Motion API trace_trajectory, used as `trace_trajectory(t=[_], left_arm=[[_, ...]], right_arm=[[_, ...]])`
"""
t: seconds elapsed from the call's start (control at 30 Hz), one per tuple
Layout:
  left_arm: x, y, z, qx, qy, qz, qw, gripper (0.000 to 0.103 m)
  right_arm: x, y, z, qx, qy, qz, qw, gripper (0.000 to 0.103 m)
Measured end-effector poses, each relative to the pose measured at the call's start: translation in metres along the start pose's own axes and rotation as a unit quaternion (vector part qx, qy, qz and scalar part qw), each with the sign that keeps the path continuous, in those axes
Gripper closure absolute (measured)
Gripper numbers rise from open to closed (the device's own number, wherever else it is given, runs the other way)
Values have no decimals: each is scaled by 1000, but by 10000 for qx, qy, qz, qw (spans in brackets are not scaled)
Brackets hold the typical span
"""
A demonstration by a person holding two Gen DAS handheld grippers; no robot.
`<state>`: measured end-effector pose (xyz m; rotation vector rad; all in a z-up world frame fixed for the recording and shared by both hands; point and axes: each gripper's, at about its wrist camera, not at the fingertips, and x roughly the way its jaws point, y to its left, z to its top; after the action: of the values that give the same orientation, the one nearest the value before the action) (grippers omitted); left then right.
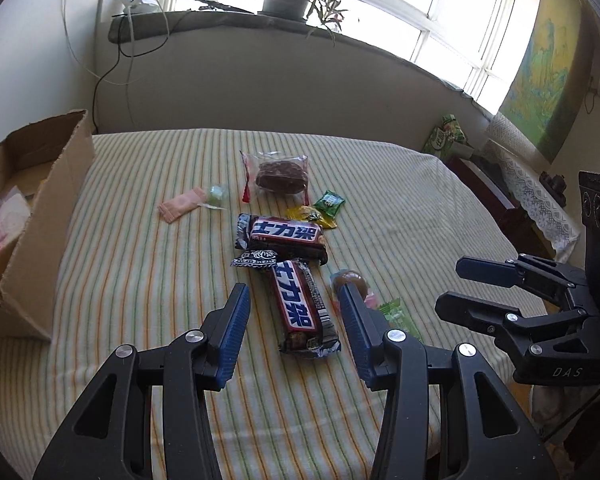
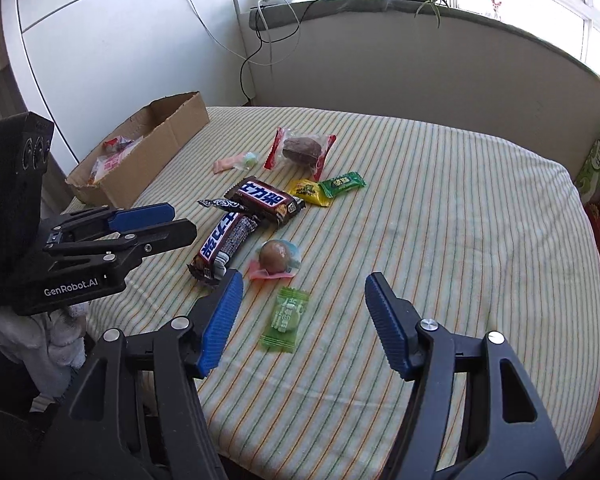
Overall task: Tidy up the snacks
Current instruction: 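Withdraw both tools from the box back over the snacks, then grasp a Snickers bar with the left gripper while the right gripper grasps the green candy packet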
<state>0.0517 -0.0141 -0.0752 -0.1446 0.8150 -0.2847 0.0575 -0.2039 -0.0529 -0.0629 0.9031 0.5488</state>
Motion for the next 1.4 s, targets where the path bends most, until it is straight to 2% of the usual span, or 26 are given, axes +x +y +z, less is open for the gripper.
trace_trajectory(t=[0.13, 0.27, 0.4, 0.53, 0.63, 0.77, 1.07, 1.3, 1.4], left_arm=[[15, -8, -2, 137, 140, 75, 9998, 58], [26, -14, -1, 263, 235, 170, 9992, 58], [33, -15, -3, 383, 289, 329, 9983, 60], [39, -7, -6, 372, 350, 360, 9980, 73], [38, -7, -7, 464, 323, 364, 9977, 75], [35, -8, -9, 547, 302, 382, 9973, 76], [19, 2, -16, 341, 206, 288, 9988, 76], [4, 5, -14, 168, 54, 68, 9998, 76], [-4, 8, -11, 141, -64, 109, 9998, 76]], right_arm=[[15, -2, -16, 150, 234, 141, 9995, 46], [27, 2, -21, 167, 400, 283, 9987, 57], [36, 8, -20, 84, 466, 227, 9986, 57], [42, 15, -19, -115, 507, 5, 9986, 61], [44, 21, -20, -320, 532, -167, 9979, 63], [45, 22, -20, -527, 545, -429, 9962, 78], [41, 16, -17, -355, 535, -327, 9974, 79], [34, 11, -11, -197, 428, -293, 9985, 80], [28, 11, -6, -219, 337, -314, 9987, 79]])
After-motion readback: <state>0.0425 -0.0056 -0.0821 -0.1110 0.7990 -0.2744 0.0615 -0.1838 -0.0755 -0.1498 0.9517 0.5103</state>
